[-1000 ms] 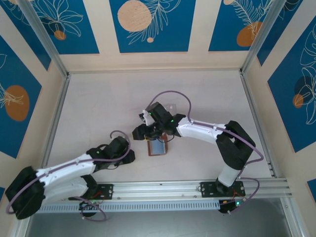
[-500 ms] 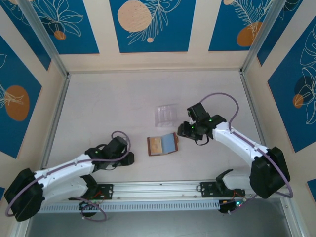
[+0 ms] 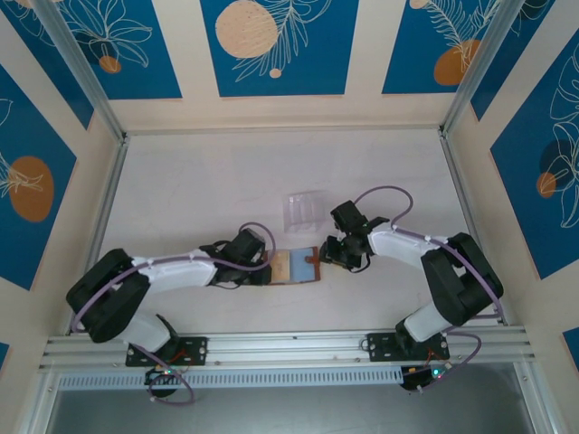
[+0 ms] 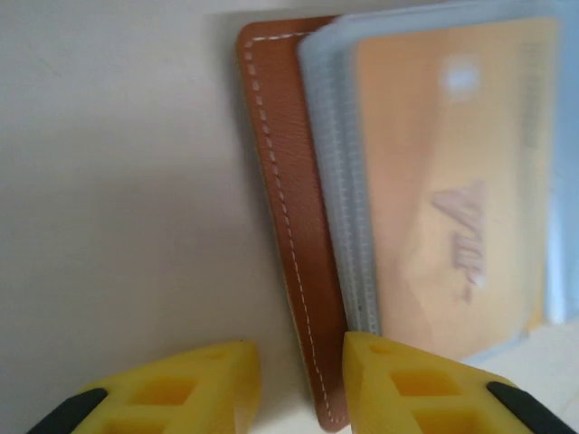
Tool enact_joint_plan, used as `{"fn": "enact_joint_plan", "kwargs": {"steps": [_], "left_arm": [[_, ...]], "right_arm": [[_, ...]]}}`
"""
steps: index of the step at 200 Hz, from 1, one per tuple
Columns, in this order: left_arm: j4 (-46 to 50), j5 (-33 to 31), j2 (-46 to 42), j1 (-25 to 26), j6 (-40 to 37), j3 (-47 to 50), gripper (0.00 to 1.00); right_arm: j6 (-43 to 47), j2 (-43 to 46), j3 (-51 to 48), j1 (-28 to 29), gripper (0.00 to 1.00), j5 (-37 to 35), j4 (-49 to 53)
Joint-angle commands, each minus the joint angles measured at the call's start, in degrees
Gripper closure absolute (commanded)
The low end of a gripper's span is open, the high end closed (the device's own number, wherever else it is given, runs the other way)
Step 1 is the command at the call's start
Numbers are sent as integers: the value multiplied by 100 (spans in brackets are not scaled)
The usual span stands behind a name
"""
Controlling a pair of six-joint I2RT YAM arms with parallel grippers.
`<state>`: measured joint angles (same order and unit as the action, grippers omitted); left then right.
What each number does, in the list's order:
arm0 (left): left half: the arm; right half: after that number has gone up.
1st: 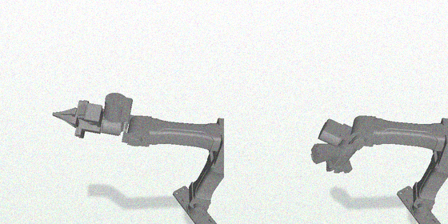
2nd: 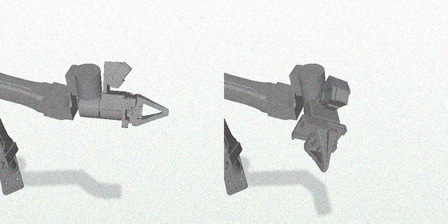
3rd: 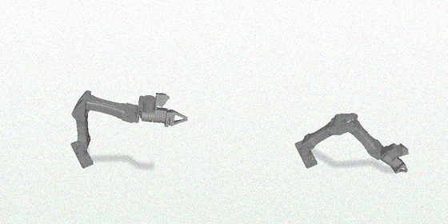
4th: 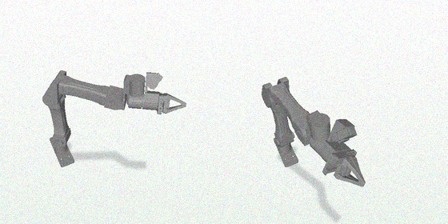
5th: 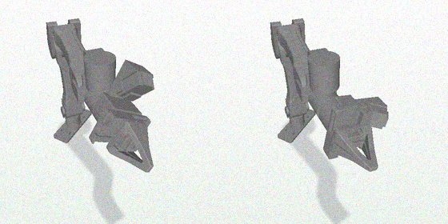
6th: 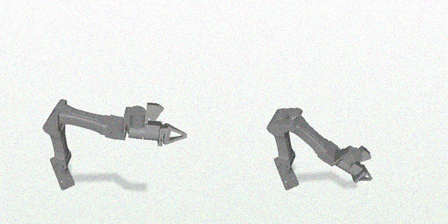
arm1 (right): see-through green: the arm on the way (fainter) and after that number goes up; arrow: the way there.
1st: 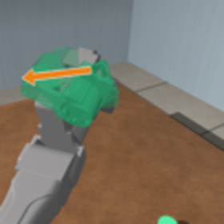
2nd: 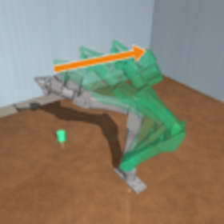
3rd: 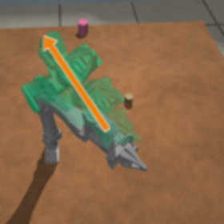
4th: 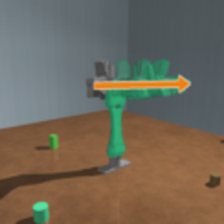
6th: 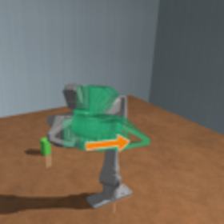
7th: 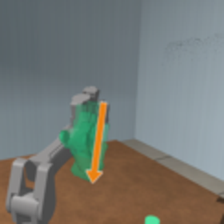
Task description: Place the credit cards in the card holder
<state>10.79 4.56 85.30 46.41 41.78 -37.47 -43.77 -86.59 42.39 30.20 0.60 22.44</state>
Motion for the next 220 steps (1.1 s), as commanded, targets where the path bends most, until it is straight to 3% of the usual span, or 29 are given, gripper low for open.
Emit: {"fn": "enact_joint_plan", "kwargs": {"steps": [1, 38, 89, 118, 140, 195, 220], "left_arm": [[-468, 230, 562, -26, -205, -96, 69], [-924, 487, 889, -23, -141, 10, 71], [-945, 486, 581, -11, -54, 181, 71], [-497, 147, 220, -18, 85, 190, 71], [192, -310, -176, -20, 270, 228, 69], [1469, -681, -2026, -21, 544, 706, 65], [1841, -708, -2808, -77, 530, 640, 64]], "right_arm": [[-165, 193, -244, 13, 56, 1220, -884], [-489, -105, -302, 54, 54, 2193, -1887], [-804, -334, -47, 368, 50, 2554, -2641], [-864, -917, 385, 736, 51, 2350, -2630], [-792, -1274, 831, 1098, 54, 1632, -2133], [-627, -1964, 1779, 1726, 54, 115, -753], [-611, -2167, 1926, 1896, 55, -141, -499]]}}
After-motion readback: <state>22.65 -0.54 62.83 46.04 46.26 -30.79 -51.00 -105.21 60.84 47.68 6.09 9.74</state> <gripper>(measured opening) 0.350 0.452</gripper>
